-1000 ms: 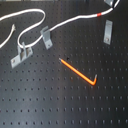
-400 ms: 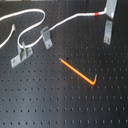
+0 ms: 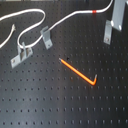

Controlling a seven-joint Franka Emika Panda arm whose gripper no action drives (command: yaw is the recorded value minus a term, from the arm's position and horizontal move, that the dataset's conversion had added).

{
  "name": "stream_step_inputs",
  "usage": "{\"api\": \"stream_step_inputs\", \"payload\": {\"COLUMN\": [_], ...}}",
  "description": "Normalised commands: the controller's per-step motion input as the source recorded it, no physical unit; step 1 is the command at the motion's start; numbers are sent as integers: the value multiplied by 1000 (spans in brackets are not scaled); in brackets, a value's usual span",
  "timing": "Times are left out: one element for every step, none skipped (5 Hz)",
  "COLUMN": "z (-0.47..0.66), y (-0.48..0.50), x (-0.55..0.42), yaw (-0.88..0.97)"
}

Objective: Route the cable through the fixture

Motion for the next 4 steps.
{"api": "stream_step_inputs", "payload": {"z": [402, 413, 270, 0], "y": [192, 216, 198, 242], "x": [-286, -450, -458, -272], "yaw": [-471, -14, 0, -163]}}
